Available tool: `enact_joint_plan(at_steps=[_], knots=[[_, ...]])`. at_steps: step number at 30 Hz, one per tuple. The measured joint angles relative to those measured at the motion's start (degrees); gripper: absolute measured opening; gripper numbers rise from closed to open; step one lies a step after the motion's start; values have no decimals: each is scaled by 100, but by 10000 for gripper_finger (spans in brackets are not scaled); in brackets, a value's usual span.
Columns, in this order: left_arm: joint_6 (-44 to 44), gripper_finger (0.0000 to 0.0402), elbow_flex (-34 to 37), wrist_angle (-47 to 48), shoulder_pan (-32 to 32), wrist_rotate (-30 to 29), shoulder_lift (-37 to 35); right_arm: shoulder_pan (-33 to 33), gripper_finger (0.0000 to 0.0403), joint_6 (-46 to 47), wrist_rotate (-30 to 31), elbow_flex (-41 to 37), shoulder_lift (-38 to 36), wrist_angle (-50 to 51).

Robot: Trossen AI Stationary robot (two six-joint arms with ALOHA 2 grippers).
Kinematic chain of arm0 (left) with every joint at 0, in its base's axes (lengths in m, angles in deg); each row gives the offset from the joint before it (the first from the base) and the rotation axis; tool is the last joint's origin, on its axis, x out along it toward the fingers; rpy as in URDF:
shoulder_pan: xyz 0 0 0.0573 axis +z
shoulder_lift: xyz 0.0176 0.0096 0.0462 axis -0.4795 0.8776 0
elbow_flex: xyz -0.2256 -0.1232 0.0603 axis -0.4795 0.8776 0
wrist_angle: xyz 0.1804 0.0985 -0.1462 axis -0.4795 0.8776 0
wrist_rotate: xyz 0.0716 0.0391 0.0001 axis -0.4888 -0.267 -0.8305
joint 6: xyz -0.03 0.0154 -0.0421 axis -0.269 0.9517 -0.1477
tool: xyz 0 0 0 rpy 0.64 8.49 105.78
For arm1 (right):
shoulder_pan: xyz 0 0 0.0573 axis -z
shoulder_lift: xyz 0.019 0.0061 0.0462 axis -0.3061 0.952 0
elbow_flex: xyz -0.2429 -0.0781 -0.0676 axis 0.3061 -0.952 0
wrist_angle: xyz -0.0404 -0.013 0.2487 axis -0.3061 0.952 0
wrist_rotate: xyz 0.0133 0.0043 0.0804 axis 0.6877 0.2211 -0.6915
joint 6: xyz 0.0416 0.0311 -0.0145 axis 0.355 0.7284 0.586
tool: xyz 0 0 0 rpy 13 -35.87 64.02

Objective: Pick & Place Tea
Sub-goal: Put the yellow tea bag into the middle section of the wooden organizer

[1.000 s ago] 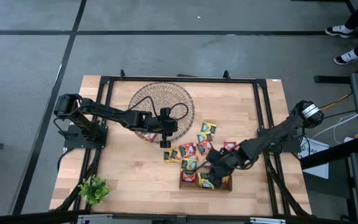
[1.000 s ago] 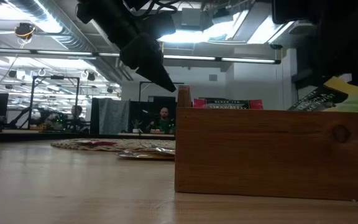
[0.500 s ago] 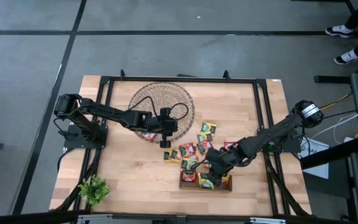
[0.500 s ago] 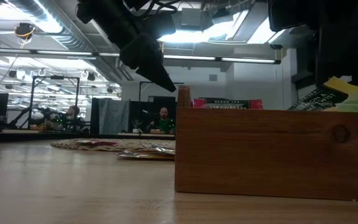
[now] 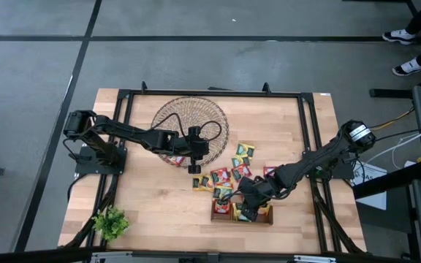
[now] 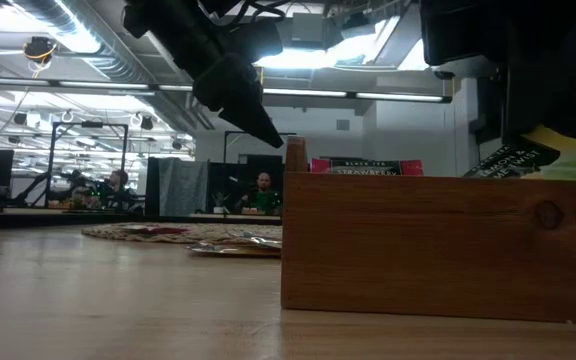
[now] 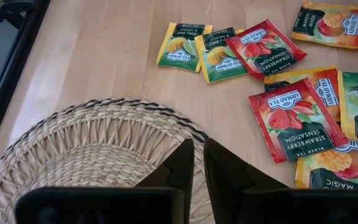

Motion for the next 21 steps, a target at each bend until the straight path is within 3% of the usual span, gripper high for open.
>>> enact_joint_plan(at_steps=[7, 15, 21], knots=[[0, 31, 0, -3, 0, 0, 0, -7, 11, 114, -128, 0, -2, 3], [0, 35, 0, -5, -1, 0, 0, -35, 5, 85, -106, 0, -2, 3], [-6, 32, 0, -11, 0, 0, 0, -355, 5, -124, 702, 0, -115, 47]])
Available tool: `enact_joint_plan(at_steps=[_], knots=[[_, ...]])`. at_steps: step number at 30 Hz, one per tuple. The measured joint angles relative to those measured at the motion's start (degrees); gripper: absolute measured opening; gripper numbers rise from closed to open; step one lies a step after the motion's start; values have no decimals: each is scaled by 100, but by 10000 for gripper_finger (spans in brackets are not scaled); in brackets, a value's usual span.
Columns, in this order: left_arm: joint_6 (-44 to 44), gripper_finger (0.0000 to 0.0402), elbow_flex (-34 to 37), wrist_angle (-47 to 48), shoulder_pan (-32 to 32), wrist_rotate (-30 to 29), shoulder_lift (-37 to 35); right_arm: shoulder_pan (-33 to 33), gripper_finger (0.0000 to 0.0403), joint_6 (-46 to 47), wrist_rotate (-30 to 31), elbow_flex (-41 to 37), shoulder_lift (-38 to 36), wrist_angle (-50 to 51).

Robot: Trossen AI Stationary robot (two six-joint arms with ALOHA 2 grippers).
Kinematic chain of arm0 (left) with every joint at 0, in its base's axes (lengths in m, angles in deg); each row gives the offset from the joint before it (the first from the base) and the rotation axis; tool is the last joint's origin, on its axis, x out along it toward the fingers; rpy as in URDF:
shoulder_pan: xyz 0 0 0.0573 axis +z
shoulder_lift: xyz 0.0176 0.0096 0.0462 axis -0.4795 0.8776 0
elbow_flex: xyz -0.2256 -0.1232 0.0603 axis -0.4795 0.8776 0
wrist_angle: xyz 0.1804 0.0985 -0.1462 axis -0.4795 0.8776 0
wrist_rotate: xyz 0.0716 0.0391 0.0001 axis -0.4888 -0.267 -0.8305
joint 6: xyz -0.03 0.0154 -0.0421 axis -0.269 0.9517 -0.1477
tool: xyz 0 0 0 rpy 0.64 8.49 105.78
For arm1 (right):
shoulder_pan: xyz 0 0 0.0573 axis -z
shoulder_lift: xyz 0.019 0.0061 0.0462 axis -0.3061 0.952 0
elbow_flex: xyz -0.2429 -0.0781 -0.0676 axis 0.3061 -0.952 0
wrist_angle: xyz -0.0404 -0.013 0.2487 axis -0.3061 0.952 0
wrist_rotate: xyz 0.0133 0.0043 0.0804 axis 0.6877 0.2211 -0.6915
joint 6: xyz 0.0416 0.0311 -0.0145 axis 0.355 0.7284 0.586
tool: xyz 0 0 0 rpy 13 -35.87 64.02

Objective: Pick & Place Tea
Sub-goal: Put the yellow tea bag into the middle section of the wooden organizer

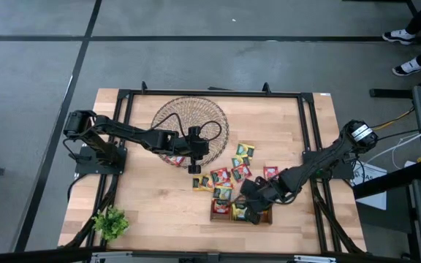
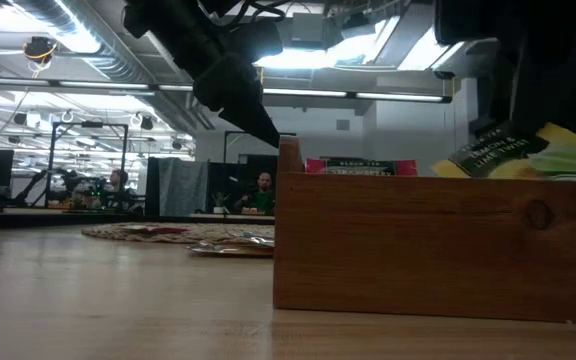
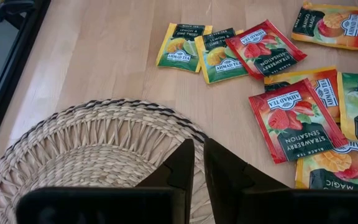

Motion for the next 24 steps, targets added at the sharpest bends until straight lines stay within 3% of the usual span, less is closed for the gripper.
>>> enact_joint_plan(at_steps=[10, 24], knots=[[0, 33, 0, -272, 0, 0, 0, -543, 4, 293, 1407, 0, -10, -17], [9, 33, 0, -300, -2, -1, 0, -648, 41, 316, 1697, 0, 449, -43]])
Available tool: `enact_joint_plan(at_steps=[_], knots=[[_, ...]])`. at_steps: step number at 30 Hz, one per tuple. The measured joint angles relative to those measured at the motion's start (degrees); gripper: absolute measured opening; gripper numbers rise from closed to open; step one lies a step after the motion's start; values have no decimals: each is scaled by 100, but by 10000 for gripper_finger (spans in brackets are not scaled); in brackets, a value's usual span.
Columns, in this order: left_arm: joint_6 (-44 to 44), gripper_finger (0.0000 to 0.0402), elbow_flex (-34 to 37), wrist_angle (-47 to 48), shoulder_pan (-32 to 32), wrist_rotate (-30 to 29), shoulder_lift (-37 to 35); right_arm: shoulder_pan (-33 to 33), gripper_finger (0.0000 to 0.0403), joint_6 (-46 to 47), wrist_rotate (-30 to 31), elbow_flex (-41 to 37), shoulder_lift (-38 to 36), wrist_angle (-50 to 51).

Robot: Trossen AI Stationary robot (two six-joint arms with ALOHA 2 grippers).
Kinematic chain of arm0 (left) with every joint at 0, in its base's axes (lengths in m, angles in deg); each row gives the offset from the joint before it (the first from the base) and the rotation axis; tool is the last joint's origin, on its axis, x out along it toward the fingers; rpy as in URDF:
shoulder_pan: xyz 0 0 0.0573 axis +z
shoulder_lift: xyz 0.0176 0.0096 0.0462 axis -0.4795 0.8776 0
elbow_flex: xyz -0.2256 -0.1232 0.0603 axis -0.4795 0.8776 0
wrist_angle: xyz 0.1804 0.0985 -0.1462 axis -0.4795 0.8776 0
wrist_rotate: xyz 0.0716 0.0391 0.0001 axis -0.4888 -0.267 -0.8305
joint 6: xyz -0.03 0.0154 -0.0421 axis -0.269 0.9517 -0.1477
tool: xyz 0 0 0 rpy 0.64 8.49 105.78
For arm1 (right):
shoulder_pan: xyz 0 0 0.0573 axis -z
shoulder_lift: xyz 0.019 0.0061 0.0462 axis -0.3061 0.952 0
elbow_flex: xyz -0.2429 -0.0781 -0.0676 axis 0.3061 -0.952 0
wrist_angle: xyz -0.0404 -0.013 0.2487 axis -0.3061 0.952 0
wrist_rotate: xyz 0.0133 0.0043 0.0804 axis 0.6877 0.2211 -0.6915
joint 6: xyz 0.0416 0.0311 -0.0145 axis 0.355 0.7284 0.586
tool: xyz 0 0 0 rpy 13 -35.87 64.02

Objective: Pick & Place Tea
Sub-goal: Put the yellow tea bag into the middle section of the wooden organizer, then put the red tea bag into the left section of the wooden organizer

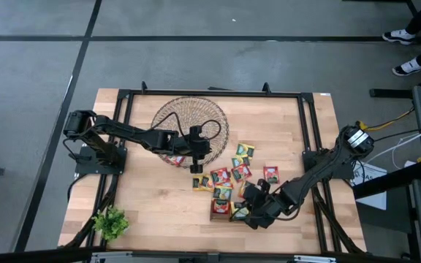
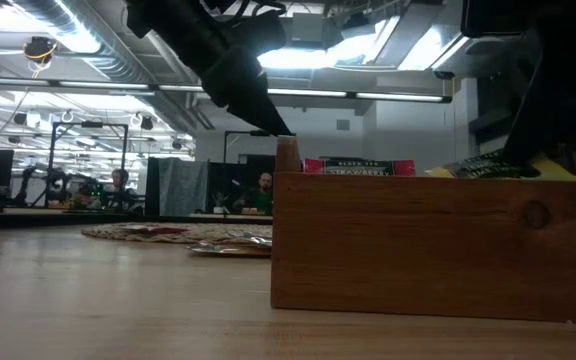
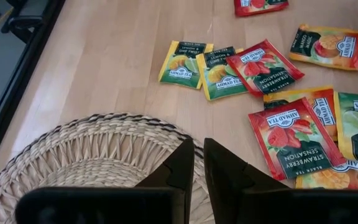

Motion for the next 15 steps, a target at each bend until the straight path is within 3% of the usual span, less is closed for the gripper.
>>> enact_joint_plan(at_steps=[11, 15], knots=[[2, 35, 0, 9, 2, -25, 0, 145, 158, -38, -261, 0, 0, 47], [4, 32, 0, 12, 2, -60, 0, 329, 180, -243, -306, 0, -19, 85]])
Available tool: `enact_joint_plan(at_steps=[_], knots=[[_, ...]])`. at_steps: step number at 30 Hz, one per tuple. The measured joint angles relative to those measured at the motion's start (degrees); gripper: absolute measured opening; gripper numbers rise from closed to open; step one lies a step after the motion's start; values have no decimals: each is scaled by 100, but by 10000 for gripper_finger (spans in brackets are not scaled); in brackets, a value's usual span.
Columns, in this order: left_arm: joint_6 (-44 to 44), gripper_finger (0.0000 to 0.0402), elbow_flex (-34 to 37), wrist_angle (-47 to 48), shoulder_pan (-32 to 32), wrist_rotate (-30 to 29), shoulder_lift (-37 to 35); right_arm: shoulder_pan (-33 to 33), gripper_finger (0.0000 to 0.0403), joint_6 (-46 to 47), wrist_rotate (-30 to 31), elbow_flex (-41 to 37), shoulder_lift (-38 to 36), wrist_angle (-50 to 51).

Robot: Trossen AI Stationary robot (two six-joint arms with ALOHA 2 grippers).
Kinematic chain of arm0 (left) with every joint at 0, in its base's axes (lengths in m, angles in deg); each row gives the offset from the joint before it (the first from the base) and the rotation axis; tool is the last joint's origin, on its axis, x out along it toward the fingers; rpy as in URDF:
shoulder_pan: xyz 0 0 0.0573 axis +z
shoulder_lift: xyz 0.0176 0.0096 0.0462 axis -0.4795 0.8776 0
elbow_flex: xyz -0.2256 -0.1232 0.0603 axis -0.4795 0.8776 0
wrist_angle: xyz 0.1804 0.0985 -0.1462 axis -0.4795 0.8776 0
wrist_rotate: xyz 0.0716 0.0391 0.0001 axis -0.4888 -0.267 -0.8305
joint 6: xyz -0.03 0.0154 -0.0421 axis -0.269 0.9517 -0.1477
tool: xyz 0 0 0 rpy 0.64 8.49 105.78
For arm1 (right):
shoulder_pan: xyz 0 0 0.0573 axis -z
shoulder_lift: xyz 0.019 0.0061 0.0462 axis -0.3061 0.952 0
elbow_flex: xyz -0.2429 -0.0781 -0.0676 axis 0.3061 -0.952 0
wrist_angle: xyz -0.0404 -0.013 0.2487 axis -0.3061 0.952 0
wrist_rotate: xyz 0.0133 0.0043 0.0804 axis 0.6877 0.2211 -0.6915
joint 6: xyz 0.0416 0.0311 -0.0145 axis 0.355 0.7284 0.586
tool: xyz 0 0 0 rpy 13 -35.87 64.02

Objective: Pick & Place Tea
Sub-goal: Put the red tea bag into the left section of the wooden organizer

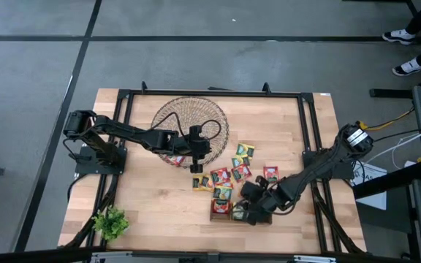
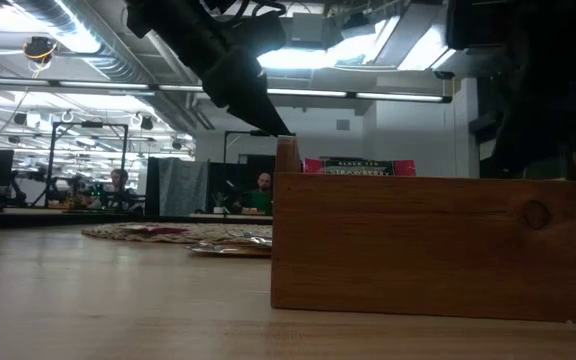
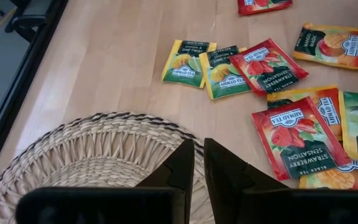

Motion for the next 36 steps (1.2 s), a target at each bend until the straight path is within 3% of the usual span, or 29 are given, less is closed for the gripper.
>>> enact_joint_plan(at_steps=[11, 20, 26, 32, 36], knots=[[-8, 31, 0, 106, 5, 538, 0, 961, 156, -947, -26, 0, -613, 763], [-588, 31, 0, 307, 202, 1613, 0, 1856, 71, -2331, -838, -20, -605, 973], [-606, 26, 0, 331, 445, 1914, 0, 2207, 7, -3070, -1125, -573, -681, 148], [-466, 25, 0, 521, 706, 2803, 63, 2566, 11, -2936, -2215, -1407, -678, -1520], [-398, 20, -1, 461, 708, 3499, 120, 2655, 6, -2820, -2709, -1510, -678, -1560]])
